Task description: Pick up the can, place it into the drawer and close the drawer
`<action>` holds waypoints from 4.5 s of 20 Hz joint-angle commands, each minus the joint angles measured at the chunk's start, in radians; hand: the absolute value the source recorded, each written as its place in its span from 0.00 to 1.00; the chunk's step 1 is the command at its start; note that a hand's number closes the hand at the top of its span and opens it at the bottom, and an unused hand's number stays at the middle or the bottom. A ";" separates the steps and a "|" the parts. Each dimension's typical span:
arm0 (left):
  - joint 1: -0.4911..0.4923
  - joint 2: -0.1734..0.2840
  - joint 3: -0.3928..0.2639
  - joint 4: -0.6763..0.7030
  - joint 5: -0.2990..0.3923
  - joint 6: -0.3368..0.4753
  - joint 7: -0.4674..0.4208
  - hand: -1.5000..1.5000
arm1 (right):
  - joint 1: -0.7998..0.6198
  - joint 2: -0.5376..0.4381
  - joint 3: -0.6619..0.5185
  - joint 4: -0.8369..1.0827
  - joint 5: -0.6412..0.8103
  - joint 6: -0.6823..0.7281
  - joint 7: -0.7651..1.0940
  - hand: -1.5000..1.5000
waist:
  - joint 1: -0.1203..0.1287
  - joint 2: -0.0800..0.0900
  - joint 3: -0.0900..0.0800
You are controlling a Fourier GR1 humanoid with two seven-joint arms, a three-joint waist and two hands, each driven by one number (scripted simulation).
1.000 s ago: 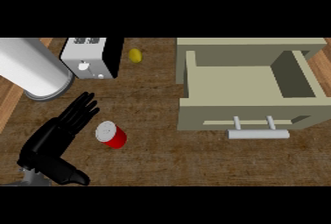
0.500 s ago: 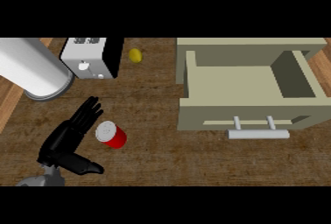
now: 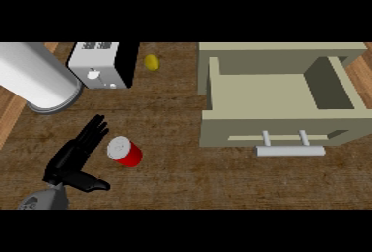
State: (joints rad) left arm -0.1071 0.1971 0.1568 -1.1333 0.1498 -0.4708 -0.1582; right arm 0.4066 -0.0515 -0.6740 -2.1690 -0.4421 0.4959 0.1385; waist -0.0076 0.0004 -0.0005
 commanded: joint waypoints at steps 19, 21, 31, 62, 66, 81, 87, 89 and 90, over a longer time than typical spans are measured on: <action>-0.274 -0.046 0.020 0.603 -0.106 0.010 -0.312 0.00 | -0.012 -0.002 -0.109 -0.027 -0.116 0.071 0.100 0.00 | -0.004 0.001 0.000; -0.278 -0.073 0.017 0.670 -0.117 0.016 -0.358 0.00 | -0.002 0.050 -0.081 -0.011 -0.044 0.091 0.038 0.00 | -0.006 0.002 0.000; -0.296 -0.087 0.002 0.555 -0.033 -0.139 -0.221 1.00 | -0.030 -0.048 -0.093 -0.090 -0.182 -0.019 0.194 0.00 | 0.002 0.000 0.000; -0.375 -0.152 -0.114 -0.251 0.135 0.625 0.242 1.00 | 0.048 0.051 -0.035 -0.096 -0.105 -0.011 0.096 0.00 | 0.001 -0.002 0.001; -0.409 -0.181 -0.145 -0.246 0.107 0.681 0.233 1.00 | 0.110 0.051 -0.010 -0.105 -0.103 0.003 0.042 0.00 | -0.004 -0.001 0.001; -0.776 -0.197 -0.229 -0.127 0.075 0.909 0.390 1.00 | 0.030 0.031 -0.049 -0.090 -0.119 0.001 0.103 0.00 | -0.006 0.000 0.001; -0.927 -0.197 -0.280 0.045 0.145 1.009 0.331 1.00 | 0.054 0.051 -0.004 -0.111 -0.098 -0.001 0.099 0.00 | -0.017 0.001 0.001; -0.975 -0.197 -0.325 0.139 0.191 1.054 0.267 1.00 | -0.039 0.048 0.027 -0.119 -0.054 -0.079 0.142 0.00 | -0.021 0.006 0.001; -0.947 -0.197 -0.315 0.097 0.166 1.046 0.291 1.00 | 0.059 0.051 -0.001 -0.131 -0.100 -0.020 0.104 0.00 | -0.016 0.000 0.001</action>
State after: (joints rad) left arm -1.0112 0.0002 -0.1399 -1.0956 0.2966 0.5420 0.1605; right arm 0.4336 -0.0093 -0.6750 -2.2841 -0.5363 0.4658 0.2524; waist -0.0236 0.0024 0.0004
